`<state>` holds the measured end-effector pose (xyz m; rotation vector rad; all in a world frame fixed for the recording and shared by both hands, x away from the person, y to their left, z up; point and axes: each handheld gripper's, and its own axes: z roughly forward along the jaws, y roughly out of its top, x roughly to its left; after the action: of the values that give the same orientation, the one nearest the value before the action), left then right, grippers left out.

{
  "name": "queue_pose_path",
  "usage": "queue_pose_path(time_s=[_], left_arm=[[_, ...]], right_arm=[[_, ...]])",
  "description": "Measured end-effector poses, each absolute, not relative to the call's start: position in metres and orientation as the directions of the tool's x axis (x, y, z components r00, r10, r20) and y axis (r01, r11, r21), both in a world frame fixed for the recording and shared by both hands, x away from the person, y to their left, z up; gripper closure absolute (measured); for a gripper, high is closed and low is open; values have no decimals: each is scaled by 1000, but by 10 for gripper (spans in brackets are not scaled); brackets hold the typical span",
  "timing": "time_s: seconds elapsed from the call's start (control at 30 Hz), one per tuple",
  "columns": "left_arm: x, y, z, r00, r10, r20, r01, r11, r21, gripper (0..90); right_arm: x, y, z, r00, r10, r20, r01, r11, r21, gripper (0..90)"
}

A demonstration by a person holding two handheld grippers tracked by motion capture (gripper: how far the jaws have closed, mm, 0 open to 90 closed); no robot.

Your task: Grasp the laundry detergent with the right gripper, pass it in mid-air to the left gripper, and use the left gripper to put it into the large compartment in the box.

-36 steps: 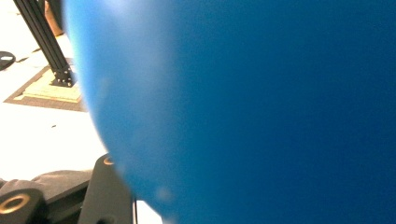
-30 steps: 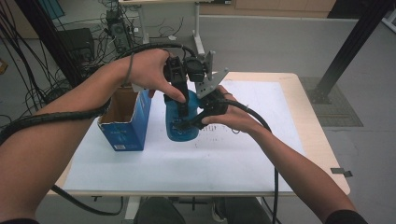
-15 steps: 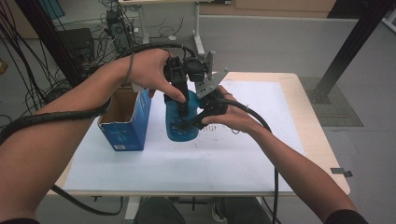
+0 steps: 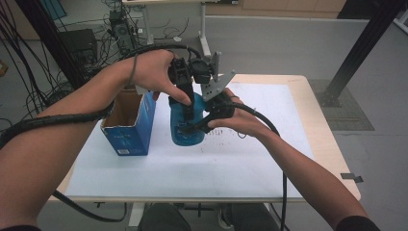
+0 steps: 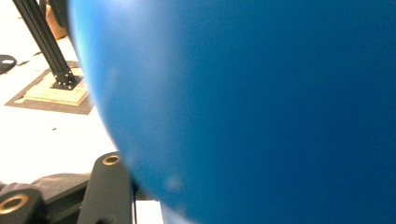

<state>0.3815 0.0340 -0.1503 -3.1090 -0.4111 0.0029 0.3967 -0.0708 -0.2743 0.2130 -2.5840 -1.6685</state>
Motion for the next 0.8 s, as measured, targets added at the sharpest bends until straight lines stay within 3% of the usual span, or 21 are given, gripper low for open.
queue_pose_path(time_s=[0.8], left_arm=[[382, 38, -149, 960, 281, 2, 280, -960, 3, 373]], right_arm=[[396, -69, -275, -991, -135, -12, -65, 401, 914, 425]])
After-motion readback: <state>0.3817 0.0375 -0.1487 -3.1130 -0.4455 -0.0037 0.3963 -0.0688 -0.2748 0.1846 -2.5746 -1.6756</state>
